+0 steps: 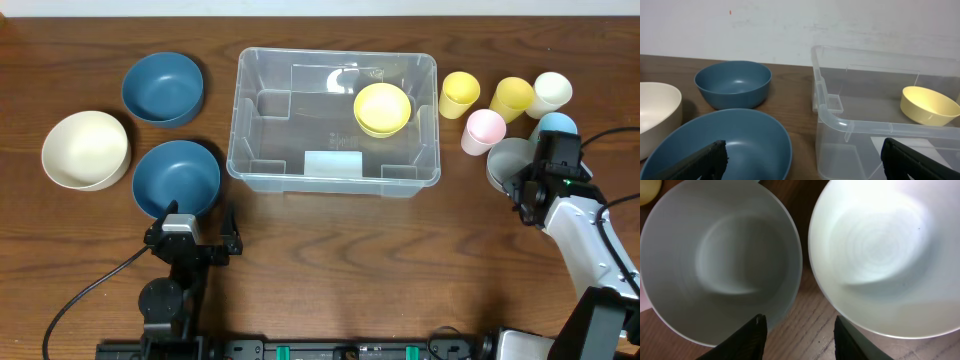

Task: Pack container
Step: 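Grasp the rim of the grey bowl with the right gripper, then carry the grey bowl into the bin and stack it on the yellow bowl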

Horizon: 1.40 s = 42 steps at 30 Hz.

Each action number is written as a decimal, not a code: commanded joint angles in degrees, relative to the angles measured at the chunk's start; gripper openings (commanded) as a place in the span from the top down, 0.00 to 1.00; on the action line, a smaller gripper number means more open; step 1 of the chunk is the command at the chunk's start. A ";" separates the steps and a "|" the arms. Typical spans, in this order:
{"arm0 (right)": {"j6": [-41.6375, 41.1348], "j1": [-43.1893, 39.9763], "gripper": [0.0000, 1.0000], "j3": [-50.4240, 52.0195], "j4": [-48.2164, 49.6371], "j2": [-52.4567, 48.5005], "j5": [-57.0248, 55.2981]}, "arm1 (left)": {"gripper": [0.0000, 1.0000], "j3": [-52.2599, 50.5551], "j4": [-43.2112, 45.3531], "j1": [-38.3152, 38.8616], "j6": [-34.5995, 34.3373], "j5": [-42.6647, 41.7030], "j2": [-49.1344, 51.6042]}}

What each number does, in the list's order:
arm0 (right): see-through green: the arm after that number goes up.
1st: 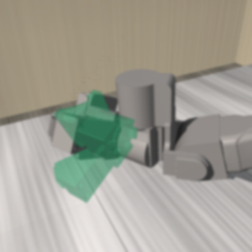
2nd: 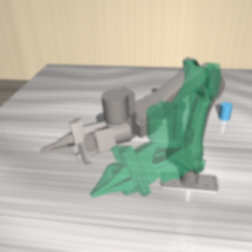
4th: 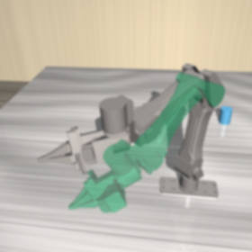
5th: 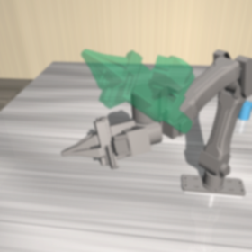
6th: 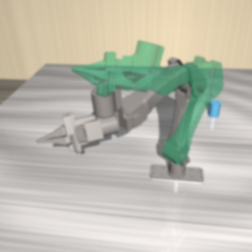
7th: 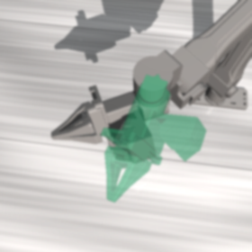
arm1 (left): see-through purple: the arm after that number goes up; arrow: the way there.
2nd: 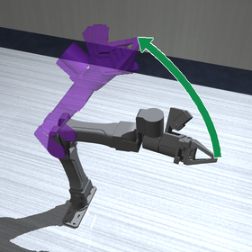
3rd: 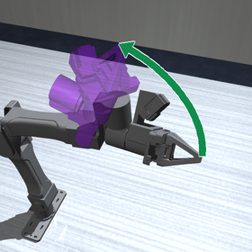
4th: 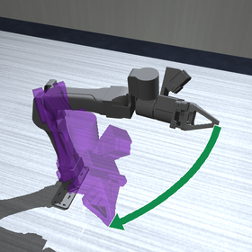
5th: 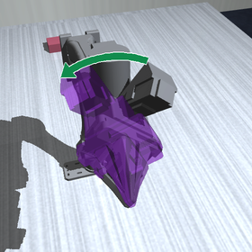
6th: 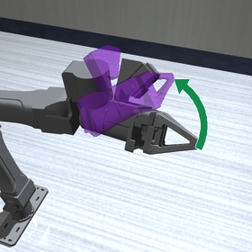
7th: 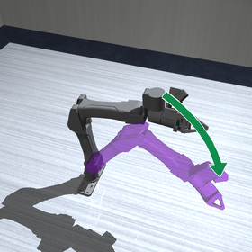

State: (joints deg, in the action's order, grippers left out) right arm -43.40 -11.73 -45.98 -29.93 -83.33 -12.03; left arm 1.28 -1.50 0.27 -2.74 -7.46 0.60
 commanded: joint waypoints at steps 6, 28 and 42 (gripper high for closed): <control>0.04 -0.26 0.56 0.79 1.14 -2.03 -0.13 | 0.02 -1.05 -1.90 0.17 0.52 -0.63 -0.26; 5.53 -0.24 0.99 0.76 -0.85 -8.13 6.14 | 0.02 -1.05 -1.90 0.17 0.55 -0.63 -0.26; 14.75 -0.22 0.99 -4.02 -20.70 14.27 11.37 | 0.02 -1.05 -1.90 0.17 0.55 -0.63 -0.26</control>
State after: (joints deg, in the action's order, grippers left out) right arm -32.51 -11.88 -46.57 -48.25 -75.26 -1.41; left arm 1.28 -1.50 0.27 -2.76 -7.46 0.60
